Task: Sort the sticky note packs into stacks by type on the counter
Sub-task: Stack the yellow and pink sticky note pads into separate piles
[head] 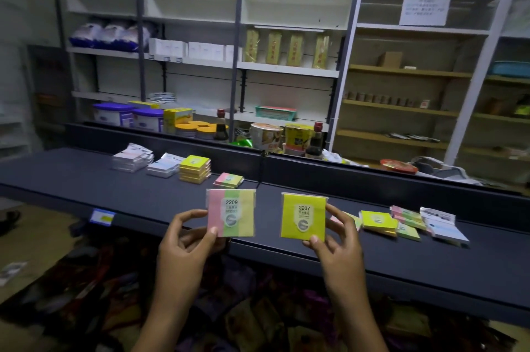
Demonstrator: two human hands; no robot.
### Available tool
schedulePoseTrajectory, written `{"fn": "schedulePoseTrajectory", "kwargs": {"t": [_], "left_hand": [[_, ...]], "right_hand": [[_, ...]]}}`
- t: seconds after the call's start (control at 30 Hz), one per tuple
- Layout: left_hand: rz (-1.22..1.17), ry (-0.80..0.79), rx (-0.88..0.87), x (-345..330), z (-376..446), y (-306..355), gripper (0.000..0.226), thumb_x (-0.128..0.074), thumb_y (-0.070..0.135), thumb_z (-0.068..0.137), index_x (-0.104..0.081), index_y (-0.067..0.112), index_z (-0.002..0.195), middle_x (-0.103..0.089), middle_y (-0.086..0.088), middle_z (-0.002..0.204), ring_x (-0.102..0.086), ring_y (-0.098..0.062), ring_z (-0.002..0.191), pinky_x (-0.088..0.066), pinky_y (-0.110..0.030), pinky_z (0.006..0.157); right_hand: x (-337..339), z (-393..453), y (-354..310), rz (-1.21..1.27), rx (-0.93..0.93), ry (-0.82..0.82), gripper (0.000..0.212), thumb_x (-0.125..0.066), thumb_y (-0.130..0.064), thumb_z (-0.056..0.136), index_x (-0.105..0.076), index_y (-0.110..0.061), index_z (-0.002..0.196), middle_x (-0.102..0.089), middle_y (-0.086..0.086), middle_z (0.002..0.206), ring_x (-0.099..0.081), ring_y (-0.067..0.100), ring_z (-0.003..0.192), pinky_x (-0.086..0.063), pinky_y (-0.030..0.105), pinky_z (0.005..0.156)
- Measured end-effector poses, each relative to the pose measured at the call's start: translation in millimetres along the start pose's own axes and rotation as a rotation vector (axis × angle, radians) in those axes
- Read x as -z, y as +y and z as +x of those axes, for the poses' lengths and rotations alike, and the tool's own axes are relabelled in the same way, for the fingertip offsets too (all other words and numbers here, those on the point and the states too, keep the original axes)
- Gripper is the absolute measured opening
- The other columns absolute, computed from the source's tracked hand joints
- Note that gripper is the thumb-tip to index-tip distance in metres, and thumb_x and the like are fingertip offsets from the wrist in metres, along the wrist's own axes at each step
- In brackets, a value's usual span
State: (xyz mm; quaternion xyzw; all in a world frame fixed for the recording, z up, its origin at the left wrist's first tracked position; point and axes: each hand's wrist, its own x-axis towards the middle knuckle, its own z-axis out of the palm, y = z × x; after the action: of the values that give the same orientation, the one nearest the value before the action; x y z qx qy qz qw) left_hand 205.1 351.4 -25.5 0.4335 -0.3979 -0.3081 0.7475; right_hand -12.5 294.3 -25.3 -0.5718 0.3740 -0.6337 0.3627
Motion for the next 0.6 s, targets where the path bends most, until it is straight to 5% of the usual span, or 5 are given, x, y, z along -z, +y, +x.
{"fn": "schedulePoseTrajectory", "kwargs": {"t": [0.4, 0.6], "left_hand": [[0.076, 0.138, -0.056, 51.1, 72.3, 1.6, 0.023, -0.064, 0.002, 0.09, -0.06, 0.016, 0.107, -0.077, -0.007, 0.089, -0.075, -0.023, 0.084, -0.062, -0.033, 0.073], [0.101, 0.18, -0.083, 63.9, 116.2, -9.2, 0.023, -0.064, 0.002, 0.09, -0.059, 0.013, 0.11, -0.076, -0.012, 0.089, -0.075, -0.026, 0.08, -0.06, -0.023, 0.066]], "right_hand": [[-88.4, 57.5, 36.0, 0.047, 0.008, -0.122, 0.055, -0.062, 0.005, 0.091, -0.053, -0.038, 0.125, -0.06, -0.01, 0.122, -0.069, 0.01, 0.102, -0.059, 0.022, 0.073], [-123.5, 97.8, 58.6, 0.084, 0.023, -0.14, 0.056, -0.062, 0.008, 0.09, -0.054, -0.034, 0.126, -0.061, -0.005, 0.124, -0.069, 0.008, 0.103, -0.061, 0.034, 0.082]]}}
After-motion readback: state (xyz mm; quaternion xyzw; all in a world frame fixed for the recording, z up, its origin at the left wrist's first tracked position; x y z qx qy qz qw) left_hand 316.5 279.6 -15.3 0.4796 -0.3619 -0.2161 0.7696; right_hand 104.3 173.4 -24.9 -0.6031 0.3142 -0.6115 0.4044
